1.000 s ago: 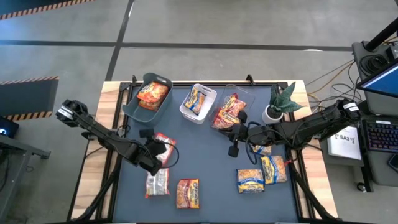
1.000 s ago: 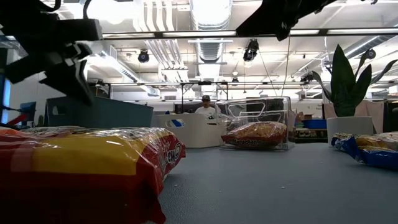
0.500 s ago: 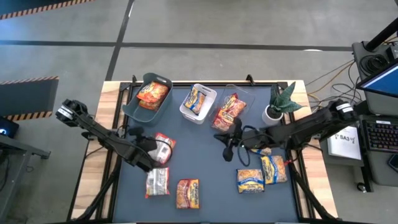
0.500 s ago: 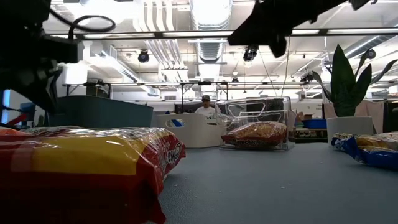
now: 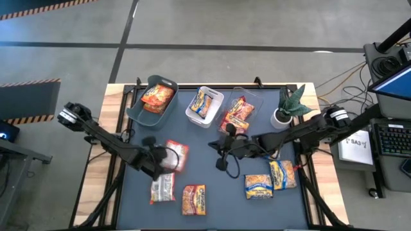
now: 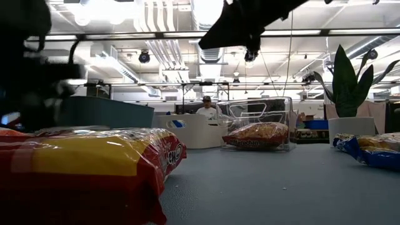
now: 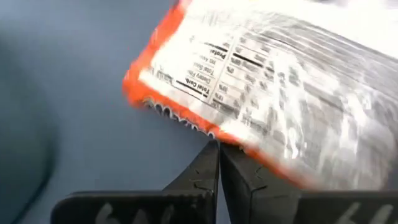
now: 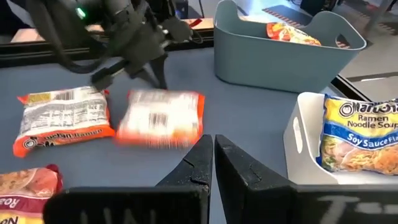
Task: Sort Maruchan noodles
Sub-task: Put the orange noodle pack into the blue bin
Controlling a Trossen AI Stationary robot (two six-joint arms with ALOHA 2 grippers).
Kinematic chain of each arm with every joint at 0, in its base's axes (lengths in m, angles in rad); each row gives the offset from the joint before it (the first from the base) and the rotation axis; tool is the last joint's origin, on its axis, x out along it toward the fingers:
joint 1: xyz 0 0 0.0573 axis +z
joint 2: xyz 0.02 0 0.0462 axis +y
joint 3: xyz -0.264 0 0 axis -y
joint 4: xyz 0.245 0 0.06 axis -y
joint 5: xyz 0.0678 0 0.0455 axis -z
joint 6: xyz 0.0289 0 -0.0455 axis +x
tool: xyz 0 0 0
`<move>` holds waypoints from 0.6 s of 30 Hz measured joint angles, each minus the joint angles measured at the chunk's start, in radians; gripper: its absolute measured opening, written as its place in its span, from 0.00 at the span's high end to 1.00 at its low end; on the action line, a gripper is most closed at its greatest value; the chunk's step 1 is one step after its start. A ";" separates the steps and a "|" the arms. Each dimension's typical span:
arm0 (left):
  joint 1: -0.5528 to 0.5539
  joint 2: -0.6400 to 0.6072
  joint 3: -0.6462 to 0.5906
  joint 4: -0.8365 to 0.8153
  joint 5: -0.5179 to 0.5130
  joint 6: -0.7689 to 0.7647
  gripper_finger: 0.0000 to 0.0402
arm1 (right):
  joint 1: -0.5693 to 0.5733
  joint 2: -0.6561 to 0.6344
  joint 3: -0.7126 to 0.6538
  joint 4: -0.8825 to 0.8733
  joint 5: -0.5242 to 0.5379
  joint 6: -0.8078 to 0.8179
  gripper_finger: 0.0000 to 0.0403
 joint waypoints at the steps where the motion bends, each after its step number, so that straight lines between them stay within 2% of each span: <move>1: 0.000 0.000 0.001 0.098 -0.021 0.055 1.00 | 0.000 0.010 0.010 -0.004 0.000 0.000 0.98; 3: 0.000 0.000 0.008 0.248 -0.061 0.168 1.00 | 0.000 0.032 0.031 -0.004 0.000 0.000 0.98; 6: 0.000 -0.001 0.042 0.266 -0.091 0.256 1.00 | -0.002 0.072 0.063 -0.005 0.000 0.004 0.98; 10: 0.000 -0.001 0.069 0.208 -0.087 0.268 1.00 | -0.004 0.126 0.120 -0.072 -0.044 0.034 0.98; 18: 0.000 0.000 0.045 0.341 -0.077 0.206 1.00 | -0.004 0.217 0.219 -0.292 -0.129 -0.008 0.98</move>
